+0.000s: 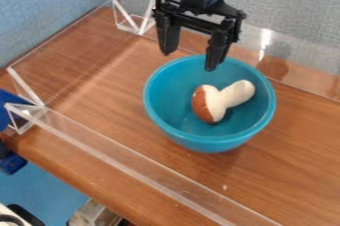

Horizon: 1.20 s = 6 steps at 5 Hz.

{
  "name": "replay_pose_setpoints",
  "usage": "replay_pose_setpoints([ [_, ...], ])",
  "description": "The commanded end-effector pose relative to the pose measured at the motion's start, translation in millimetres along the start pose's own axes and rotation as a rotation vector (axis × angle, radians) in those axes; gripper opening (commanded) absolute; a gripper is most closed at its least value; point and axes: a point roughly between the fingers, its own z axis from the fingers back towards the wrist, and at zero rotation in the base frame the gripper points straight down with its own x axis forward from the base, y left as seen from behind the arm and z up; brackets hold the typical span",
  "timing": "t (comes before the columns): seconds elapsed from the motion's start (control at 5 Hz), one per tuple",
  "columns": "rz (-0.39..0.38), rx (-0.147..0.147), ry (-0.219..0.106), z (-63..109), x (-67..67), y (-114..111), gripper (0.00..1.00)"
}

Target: Remove the mushroom from inside the blue bowl and put it on the table

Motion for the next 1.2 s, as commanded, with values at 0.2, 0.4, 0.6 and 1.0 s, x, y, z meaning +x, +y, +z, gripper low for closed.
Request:
replay_pose_setpoints([
  [0.2,-0.073,-0.008,0.024,-23.4,8.7,-7.5,1.00],
  [0.4,-0.092,-0.020,0.027,-37.8,13.2,-12.7,1.00],
  [0.6,-0.102,-0.029,0.027,-46.1,15.7,-16.4,1.00],
  [1.0,-0.104,-0.032,0.048,-64.7,25.7,-17.9,1.00],
])
